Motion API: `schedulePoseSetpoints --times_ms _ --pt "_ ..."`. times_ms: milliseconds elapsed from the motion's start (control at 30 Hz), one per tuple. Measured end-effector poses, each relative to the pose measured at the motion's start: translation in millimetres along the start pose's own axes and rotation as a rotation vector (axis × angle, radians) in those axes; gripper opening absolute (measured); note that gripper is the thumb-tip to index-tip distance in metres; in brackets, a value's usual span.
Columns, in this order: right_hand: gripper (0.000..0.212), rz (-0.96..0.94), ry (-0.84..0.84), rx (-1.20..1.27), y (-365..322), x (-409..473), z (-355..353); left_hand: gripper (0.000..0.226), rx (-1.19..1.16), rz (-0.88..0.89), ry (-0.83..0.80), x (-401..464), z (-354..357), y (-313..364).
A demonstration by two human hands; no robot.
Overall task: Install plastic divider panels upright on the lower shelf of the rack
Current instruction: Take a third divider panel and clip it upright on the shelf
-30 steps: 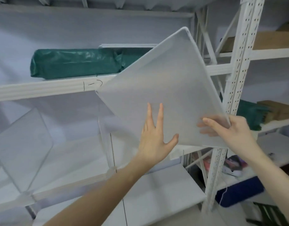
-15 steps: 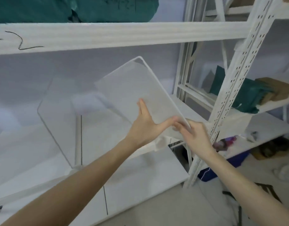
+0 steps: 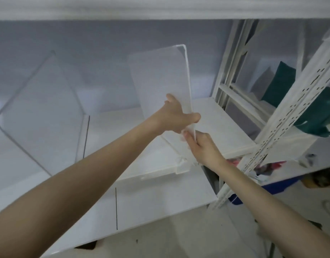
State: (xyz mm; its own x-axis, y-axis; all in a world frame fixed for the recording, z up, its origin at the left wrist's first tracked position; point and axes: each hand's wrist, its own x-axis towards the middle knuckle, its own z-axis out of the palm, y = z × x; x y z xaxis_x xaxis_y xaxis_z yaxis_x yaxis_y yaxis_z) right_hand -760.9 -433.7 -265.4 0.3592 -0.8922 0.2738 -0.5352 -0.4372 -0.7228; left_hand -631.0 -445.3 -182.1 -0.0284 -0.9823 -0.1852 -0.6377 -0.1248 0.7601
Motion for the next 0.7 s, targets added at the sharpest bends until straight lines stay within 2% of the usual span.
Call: schedulePoseSetpoints --times_ms 133,233,300,367,400,567,700 --pt "0.027 0.071 -0.319 -0.253 11.8 25.0 -5.2 0.105 0.007 -0.022 -0.014 12.8 10.3 -3.6" --pt "0.027 0.158 -0.489 -0.257 21.3 39.9 -1.9 0.087 -0.004 -0.041 -0.003 19.1 19.3 -4.8" --pt "0.042 0.180 -0.522 -0.238 26.7 48.7 1.5 0.060 0.046 -0.065 0.041 24.9 22.2 -6.0" --pt "0.039 0.205 -0.539 -0.209 33.6 54.8 2.9 0.030 0.204 -0.090 0.116 28.7 24.1 -5.3" --pt "0.035 0.221 -0.553 -0.193 35.8 57.0 3.2 0.024 0.296 -0.094 0.152 31.0 25.7 -5.0" --pt "0.011 0.226 -0.575 -0.118 54.7 62.9 9.9 0.035 0.543 -0.064 0.240 46.9 35.4 -4.8" --pt "0.031 0.249 -0.562 -0.100 60.6 60.0 15.6 0.032 0.610 -0.092 0.134 52.7 42.9 -8.6"
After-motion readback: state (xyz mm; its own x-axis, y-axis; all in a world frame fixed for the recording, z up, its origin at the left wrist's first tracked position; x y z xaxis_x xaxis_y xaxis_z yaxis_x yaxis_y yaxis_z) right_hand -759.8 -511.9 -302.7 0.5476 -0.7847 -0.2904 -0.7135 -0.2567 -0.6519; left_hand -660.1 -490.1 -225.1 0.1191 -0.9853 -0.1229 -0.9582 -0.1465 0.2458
